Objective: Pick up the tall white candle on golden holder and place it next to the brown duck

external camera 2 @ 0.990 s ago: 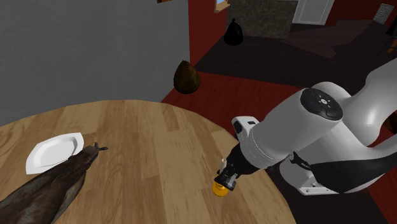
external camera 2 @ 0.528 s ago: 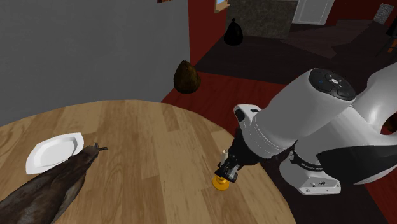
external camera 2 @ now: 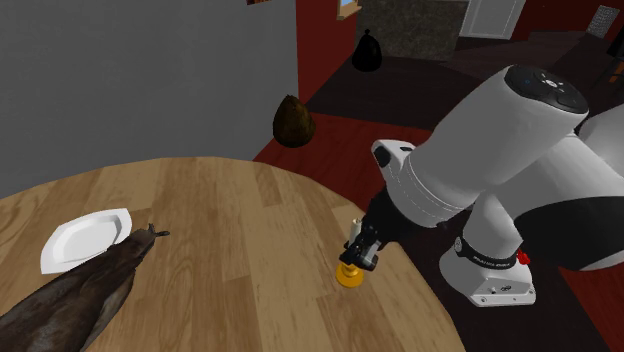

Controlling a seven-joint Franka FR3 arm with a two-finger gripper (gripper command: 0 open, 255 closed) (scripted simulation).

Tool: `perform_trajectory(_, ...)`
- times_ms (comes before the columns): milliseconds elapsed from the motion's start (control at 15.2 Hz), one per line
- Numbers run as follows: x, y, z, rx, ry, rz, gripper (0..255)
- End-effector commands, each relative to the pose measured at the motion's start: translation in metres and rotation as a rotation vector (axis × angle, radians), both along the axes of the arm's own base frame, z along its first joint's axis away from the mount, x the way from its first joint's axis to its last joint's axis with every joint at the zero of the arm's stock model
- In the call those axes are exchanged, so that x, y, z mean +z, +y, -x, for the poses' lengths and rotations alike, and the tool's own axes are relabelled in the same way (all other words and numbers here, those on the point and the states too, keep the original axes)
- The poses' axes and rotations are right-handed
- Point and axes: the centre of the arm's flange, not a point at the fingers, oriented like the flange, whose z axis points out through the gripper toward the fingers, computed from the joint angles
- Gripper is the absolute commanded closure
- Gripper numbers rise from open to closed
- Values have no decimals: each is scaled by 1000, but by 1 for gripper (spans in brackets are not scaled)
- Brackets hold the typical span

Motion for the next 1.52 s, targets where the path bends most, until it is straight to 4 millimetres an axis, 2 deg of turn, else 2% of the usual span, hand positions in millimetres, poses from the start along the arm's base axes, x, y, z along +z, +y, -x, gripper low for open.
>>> perform_trajectory(0, 11, -1, 0, 0, 0, 0, 255)
perform_trajectory(1386, 121, -1, 0, 0, 0, 0, 255)
perform_trajectory(1452, 121, 8, -10, 0, 0, 0, 255)
